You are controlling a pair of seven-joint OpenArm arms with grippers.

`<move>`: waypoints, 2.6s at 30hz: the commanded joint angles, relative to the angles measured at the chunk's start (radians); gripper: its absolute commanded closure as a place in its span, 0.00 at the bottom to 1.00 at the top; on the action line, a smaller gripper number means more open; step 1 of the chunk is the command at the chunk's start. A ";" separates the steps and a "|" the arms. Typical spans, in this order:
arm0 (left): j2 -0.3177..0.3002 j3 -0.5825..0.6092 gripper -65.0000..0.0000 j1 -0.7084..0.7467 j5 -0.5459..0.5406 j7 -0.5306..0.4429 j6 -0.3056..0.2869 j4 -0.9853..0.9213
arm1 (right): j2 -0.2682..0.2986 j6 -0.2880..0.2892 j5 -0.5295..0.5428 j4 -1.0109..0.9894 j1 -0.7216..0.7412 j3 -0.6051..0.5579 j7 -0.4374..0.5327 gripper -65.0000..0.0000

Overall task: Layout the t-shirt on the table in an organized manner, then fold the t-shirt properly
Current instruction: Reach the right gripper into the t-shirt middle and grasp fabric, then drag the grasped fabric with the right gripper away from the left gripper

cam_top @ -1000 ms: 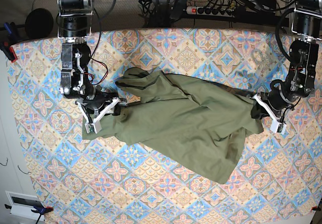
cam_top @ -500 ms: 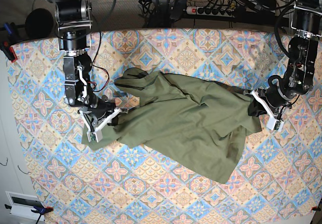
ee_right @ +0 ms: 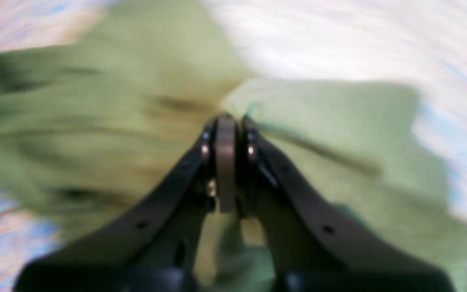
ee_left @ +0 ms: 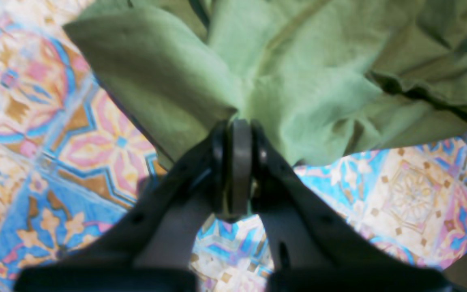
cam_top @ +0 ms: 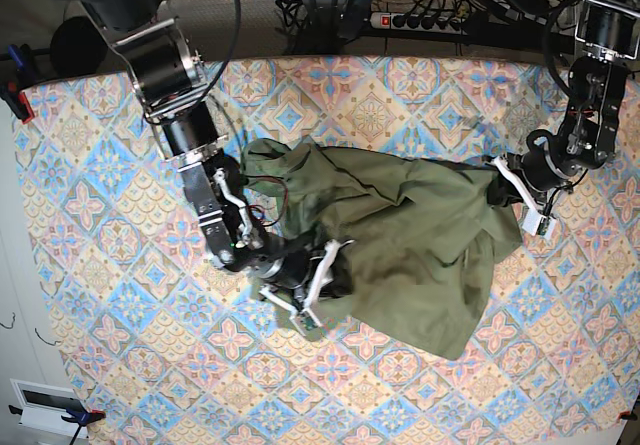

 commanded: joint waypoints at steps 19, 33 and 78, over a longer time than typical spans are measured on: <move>-0.023 -0.013 1.00 0.038 -0.007 -0.024 -0.001 0.015 | -0.142 0.088 -0.002 0.221 0.041 -0.220 0.018 0.81; -0.020 -0.015 1.00 0.035 -0.007 -0.026 -0.001 0.015 | 0.121 -0.055 -0.001 0.312 -0.113 -0.046 -0.049 0.66; -0.019 -0.013 1.00 0.036 -0.009 -0.026 -0.001 0.058 | 0.315 -0.050 0.094 0.666 -0.455 0.443 -0.066 0.99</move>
